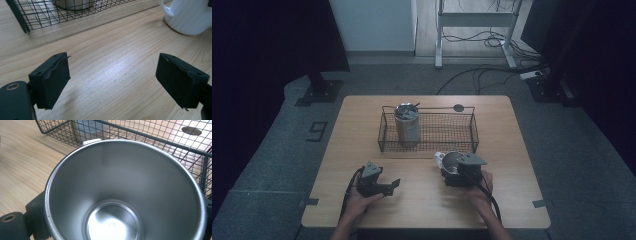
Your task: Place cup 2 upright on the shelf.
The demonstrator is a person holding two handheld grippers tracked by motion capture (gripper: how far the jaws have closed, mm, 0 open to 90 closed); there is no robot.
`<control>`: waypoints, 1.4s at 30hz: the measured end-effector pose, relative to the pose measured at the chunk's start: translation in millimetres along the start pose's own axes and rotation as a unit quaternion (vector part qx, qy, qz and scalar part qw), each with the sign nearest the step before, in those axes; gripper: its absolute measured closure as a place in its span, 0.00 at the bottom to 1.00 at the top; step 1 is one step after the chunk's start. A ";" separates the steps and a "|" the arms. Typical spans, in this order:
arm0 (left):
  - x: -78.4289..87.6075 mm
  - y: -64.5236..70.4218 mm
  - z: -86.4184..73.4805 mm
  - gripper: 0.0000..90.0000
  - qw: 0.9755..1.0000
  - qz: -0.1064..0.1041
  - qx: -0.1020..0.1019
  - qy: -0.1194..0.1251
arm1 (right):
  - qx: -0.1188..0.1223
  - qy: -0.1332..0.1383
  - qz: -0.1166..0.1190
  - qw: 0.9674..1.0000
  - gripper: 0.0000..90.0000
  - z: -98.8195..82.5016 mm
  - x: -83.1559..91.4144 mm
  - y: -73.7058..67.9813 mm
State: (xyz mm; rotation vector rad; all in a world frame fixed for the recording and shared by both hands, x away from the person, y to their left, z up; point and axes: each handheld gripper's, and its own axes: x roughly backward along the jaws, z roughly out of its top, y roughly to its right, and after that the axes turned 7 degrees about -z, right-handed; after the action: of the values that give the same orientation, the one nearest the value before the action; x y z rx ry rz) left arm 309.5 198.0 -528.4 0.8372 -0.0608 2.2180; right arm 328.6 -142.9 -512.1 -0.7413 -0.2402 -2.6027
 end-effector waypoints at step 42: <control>-5.3 2.2 0.3 0.15 1.000 0.002 0.004 -0.013 | -0.016 0.045 0.023 0.999 0.08 24.1 37.6 17.9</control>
State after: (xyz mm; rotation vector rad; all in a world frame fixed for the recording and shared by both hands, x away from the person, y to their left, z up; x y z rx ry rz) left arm 310.9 192.9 -530.8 0.8703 -0.0657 2.2126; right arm 318.7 -165.4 -470.8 -0.6315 -0.1517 -2.5933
